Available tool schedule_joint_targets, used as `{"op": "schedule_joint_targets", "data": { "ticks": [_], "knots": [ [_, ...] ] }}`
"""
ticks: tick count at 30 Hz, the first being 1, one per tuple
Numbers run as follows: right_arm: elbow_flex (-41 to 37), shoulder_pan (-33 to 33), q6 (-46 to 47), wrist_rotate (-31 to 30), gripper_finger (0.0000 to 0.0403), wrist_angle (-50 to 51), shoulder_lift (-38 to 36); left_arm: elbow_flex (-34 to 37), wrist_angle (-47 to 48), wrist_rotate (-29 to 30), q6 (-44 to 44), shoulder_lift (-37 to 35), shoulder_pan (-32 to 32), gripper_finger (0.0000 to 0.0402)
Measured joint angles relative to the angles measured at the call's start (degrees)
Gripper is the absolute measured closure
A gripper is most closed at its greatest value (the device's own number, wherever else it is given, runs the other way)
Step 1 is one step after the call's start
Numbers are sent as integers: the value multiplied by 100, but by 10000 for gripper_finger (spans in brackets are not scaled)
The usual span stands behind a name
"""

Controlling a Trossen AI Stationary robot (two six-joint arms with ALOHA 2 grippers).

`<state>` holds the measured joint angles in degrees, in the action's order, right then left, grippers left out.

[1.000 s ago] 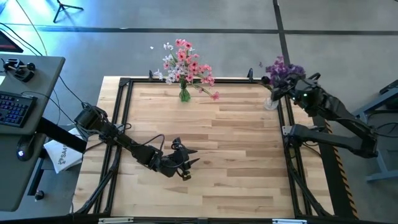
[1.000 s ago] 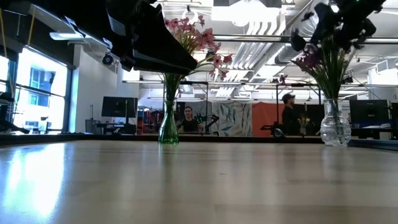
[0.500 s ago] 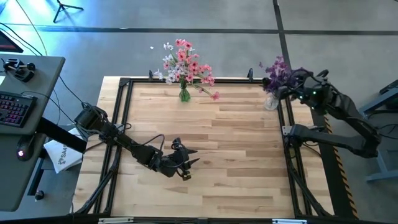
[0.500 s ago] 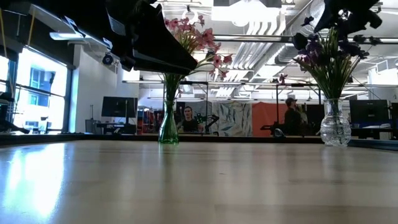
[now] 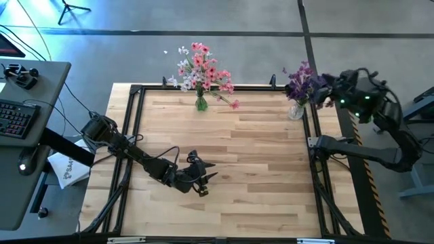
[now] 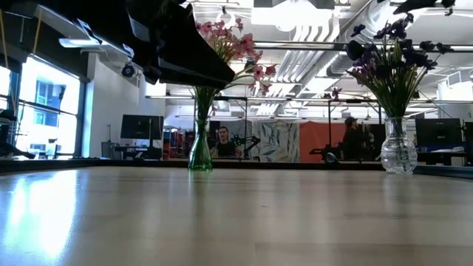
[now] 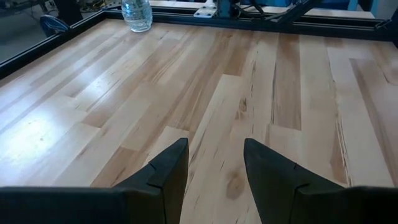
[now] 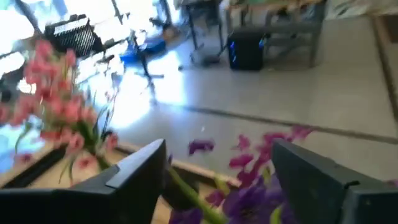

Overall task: Sort flowers into vase by color
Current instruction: Put the purple flowers into the transparent vase

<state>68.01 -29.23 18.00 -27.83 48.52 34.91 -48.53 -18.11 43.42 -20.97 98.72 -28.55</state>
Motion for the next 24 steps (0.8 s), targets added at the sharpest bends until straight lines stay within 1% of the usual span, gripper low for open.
{"op": "schedule_joint_targets", "data": {
  "ticks": [2, 4, 7, 9, 12, 14, 15, 17, 18, 22, 24],
  "knots": [
    [-164, 2, -4, 132, 133, -4, 73, 0, -13, 0, 2, 0, 3, 257],
    [-452, 2, -4, 57, 167, 16, 175, 0, -13, 0, 2, 0, 3, 257],
    [-896, 0, -28, -303, 234, 10, 348, 0, -13, 0, 0, 0, 3, 257],
    [-1078, 1, -166, -428, 283, -81, 485, 0, -13, 0, 3, 0, 3, 257],
    [-1079, 2, -558, -494, 351, -560, 613, 0, -13, 0, 2, 0, 3, 257],
    [-887, 1, -776, -478, 386, -727, 643, 0, -15, 0, 2, 0, 3, 257],
    [-731, 0, -829, -440, 393, -789, 642, 0, -15, 0, 2, 0, 2, 257],
    [-422, 1, -814, -305, 390, -734, 628, 0, -15, 0, 0, 0, 1, 257],
    [-273, 1, -766, -218, 382, -656, 619, 0, -15, 0, 0, 0, 1, 257],
    [181, 0, -883, 492, 344, -562, 503, 0, -15, 0, 2, 0, 1, 257],
    [310, 2, -877, 704, 330, -528, 442, 0, -15, 0, 2, 0, 1, 257]
  ]
}}
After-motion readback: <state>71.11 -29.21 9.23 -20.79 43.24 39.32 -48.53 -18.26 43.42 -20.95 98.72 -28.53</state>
